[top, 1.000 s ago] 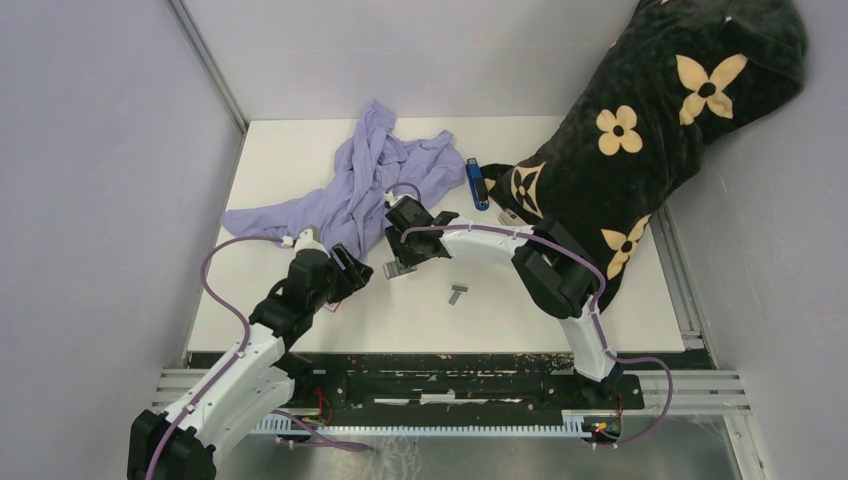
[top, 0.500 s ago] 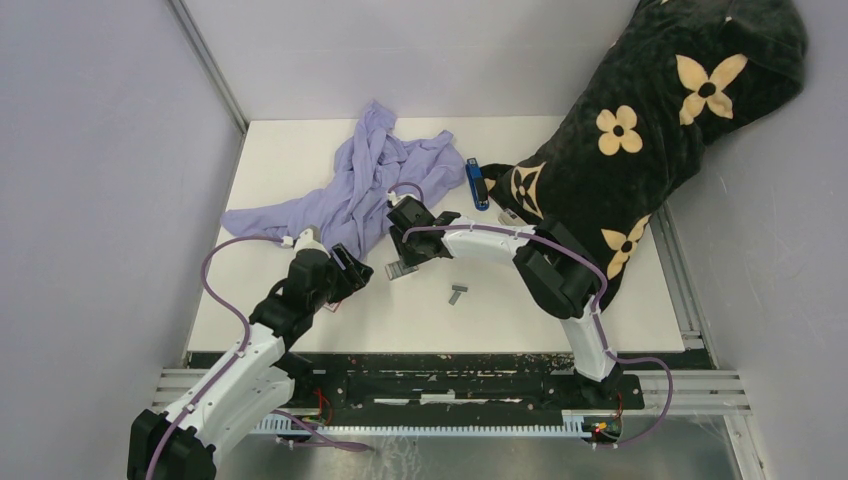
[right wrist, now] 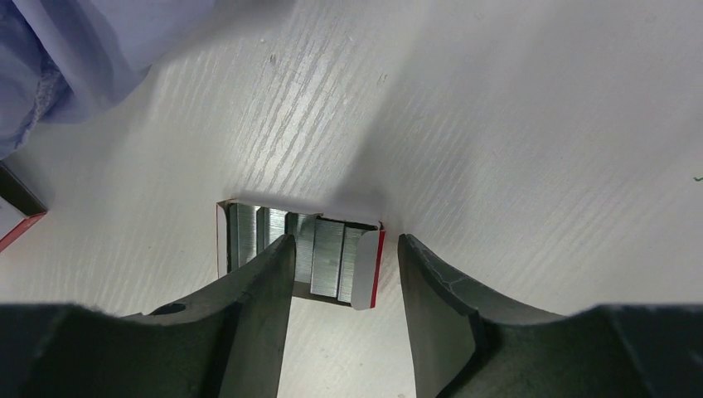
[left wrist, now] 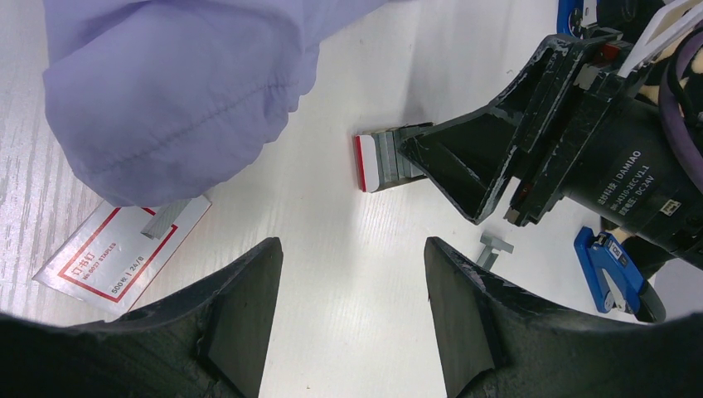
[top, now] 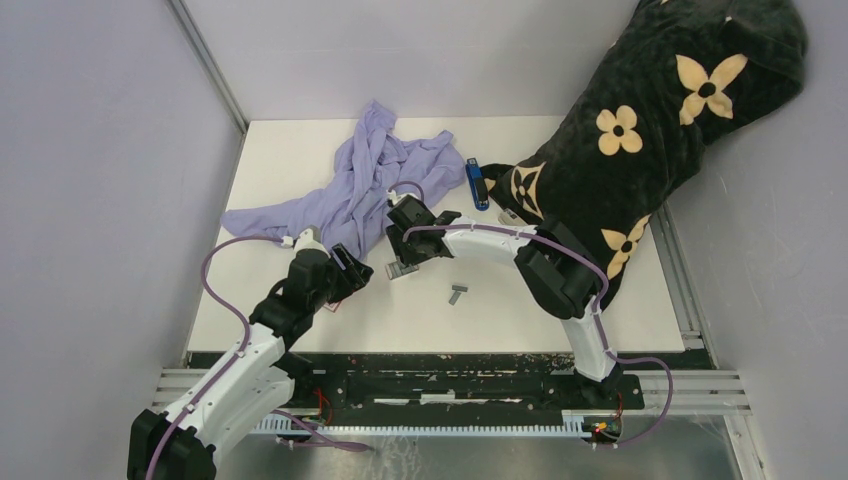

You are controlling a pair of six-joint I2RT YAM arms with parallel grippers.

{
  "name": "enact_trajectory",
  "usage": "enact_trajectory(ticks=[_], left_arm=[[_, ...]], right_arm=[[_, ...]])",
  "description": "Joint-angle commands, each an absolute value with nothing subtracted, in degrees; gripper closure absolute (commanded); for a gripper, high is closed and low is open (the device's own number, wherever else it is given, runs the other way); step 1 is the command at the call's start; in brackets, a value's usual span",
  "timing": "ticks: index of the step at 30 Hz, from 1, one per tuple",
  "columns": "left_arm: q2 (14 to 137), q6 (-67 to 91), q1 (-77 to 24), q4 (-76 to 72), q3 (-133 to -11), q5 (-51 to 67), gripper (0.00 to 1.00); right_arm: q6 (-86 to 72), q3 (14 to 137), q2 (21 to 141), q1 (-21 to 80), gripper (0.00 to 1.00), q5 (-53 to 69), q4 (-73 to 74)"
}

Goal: Unload the staples from the stapler
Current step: Adjust the staple in the staple box, then pick up the staple from the center of the board.

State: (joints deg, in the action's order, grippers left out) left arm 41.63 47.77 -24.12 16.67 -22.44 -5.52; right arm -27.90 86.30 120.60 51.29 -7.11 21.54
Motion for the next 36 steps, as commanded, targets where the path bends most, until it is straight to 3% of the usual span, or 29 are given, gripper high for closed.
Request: enact_trajectory(ticks=[1,10,13,18,21,25,36], left_arm=[[41.4,49.2,-24.0,15.6,-23.7,-5.9,0.29],[41.0,48.8,-23.9,15.6,-25.8,-4.8,0.28],[40.6,48.0,-23.9,15.4,-27.2,-4.0,0.26],[39.0,46.0,-23.9,14.1,-30.1,-3.5,0.12],[37.7,45.1,-24.0,10.5,-30.6,-1.8,0.03],[37.7,44.6,-24.0,3.6,-29.9,2.2,0.01],[43.4,36.7,-24.0,1.7,-33.5,12.9,0.0]], right_arm=[[-26.9,85.9,116.2,50.8,0.44,-7.1,20.7],[-21.8,85.4,111.7,49.4,0.4,-0.8,22.2],[-17.7,85.5,110.3,47.1,0.39,10.6,23.8],[-6.0,85.3,107.5,37.7,0.39,44.7,27.8],[4.9,87.3,105.7,34.3,0.39,53.6,38.3],[19.7,89.6,103.8,31.6,0.39,57.7,52.8],[36.4,93.1,100.2,25.6,0.39,55.7,66.9]])
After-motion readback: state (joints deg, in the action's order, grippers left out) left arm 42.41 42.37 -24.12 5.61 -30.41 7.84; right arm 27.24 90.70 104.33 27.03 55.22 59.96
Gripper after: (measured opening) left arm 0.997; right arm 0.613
